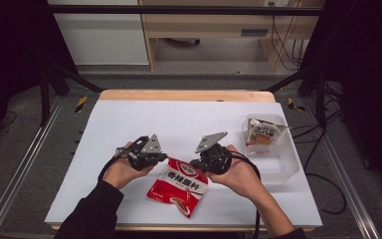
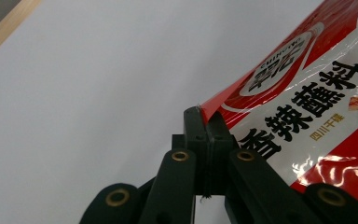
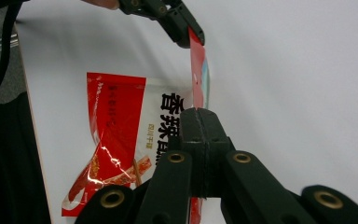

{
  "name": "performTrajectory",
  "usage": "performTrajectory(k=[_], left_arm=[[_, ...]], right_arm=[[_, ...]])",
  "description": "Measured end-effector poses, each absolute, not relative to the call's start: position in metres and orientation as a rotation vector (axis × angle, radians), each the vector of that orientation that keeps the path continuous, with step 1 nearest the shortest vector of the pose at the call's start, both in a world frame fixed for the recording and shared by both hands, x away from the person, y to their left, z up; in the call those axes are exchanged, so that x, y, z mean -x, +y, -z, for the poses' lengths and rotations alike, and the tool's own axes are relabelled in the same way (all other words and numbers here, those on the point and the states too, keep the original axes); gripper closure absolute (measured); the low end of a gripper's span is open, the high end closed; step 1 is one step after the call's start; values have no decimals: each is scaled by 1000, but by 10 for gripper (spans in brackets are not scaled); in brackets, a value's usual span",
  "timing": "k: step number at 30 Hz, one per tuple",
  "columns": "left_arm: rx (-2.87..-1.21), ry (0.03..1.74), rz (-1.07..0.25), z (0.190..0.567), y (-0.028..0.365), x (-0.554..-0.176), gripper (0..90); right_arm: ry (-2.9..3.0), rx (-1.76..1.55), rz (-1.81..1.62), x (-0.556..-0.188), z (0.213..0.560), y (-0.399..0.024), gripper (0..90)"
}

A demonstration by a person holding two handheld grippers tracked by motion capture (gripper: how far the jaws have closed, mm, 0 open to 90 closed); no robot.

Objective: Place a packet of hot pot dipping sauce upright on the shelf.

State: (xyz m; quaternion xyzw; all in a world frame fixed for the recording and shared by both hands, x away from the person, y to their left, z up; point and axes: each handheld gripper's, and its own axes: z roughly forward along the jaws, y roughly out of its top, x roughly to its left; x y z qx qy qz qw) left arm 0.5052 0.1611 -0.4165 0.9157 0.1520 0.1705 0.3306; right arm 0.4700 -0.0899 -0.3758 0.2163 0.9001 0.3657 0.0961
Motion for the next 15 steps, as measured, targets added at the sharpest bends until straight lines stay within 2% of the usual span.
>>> performTrajectory(k=[7, 12, 15], left_arm=[[-2385, 392, -472, 404, 166, -497, 900], [-2363, 404, -493, 392, 169, -495, 900], [-2351, 407, -506, 384, 171, -493, 900]], right_arm=[[2628, -640, -1081, -470, 371, -94, 584], [2650, -638, -1050, -468, 375, -92, 536], [2669, -642, -1016, -469, 378, -89, 550]])
